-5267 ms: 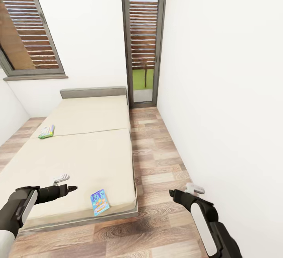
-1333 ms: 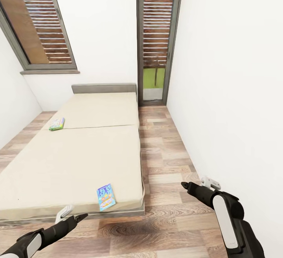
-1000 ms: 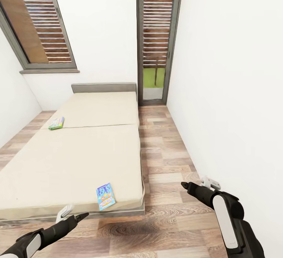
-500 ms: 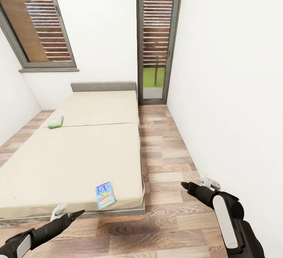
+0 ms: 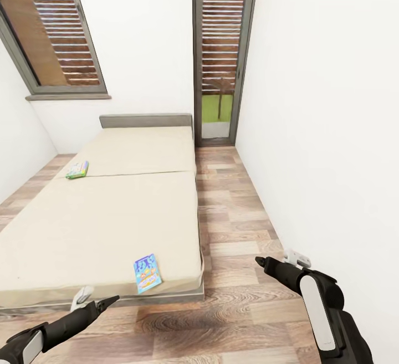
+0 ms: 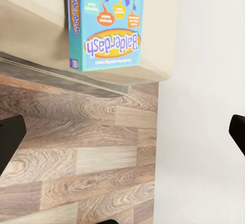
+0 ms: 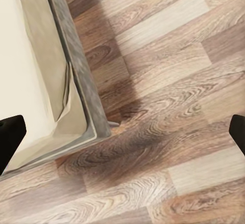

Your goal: Put all the toys in the child's room - the three board games (two on the bed and one on the table), the two jigsaw puzzles on the table, and the tennis ball on the table - inside the toy box on the table in the child's room.

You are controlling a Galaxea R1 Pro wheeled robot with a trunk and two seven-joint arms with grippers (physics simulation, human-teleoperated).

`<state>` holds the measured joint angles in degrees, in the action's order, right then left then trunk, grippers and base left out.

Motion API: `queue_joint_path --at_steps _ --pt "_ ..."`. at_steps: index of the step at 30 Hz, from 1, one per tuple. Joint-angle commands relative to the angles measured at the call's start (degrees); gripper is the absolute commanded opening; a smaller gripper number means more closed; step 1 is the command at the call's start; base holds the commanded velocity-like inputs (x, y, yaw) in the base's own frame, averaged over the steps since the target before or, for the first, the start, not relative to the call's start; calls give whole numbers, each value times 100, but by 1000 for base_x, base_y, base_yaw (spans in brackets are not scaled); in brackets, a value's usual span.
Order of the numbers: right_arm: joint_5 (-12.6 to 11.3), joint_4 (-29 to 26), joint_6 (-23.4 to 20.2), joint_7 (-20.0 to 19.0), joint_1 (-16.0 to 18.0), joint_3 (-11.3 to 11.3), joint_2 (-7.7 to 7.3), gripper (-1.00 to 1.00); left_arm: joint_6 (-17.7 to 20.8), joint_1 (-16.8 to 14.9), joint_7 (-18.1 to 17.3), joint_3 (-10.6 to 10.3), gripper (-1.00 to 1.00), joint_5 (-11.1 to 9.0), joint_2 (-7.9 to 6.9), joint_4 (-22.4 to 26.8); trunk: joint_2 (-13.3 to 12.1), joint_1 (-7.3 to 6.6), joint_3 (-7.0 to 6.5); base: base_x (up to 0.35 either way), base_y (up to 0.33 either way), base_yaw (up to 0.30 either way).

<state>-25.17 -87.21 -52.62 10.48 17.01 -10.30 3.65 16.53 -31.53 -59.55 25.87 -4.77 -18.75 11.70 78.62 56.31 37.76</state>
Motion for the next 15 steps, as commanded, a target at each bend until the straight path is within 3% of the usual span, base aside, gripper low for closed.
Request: queue_joint_path --at_steps 1,15 --pt "-61 -6 -21 51 4 -7 4 100 58 -2 -12 -17 100 -50 -1 -1 44 22 24 0 0 0" --pt "-62 -6 -21 51 4 -7 4 100 52 -2 -13 -24 100 -42 11 -1 606 330 275 0 0 0"
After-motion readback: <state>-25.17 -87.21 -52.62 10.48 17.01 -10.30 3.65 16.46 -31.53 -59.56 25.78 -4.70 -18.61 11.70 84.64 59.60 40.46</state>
